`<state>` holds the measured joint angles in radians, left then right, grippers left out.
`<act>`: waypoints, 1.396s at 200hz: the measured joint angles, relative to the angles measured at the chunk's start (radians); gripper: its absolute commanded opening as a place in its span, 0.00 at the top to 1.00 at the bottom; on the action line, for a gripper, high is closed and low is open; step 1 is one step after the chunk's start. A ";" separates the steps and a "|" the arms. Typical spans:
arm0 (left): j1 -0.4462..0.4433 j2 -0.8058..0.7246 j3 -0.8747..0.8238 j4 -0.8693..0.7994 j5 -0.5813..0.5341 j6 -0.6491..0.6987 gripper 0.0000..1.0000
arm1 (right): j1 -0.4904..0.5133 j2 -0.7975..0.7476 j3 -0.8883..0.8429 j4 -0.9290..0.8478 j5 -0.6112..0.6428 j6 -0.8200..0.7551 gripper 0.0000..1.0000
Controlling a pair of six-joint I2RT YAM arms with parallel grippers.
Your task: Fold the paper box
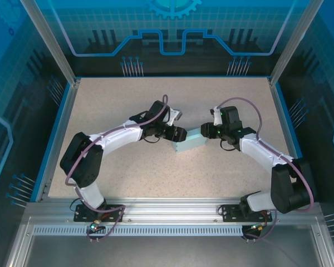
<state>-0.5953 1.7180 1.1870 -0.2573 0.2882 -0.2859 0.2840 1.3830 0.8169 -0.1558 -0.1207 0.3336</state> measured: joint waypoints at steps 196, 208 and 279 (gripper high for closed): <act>0.044 -0.078 -0.326 0.431 0.058 -0.397 0.57 | -0.014 -0.002 0.016 -0.072 -0.026 -0.037 0.61; 0.044 -0.072 -0.327 0.449 0.059 -0.397 0.60 | -0.031 0.002 0.028 -0.102 -0.055 -0.052 0.61; 0.048 -0.055 -0.303 0.454 0.057 -0.392 0.68 | -0.118 0.024 0.034 -0.179 -0.273 -0.091 0.64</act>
<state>-0.5468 1.6634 0.8841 0.1967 0.3450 -0.6777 0.1658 1.4075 0.8513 -0.3351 -0.3935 0.2428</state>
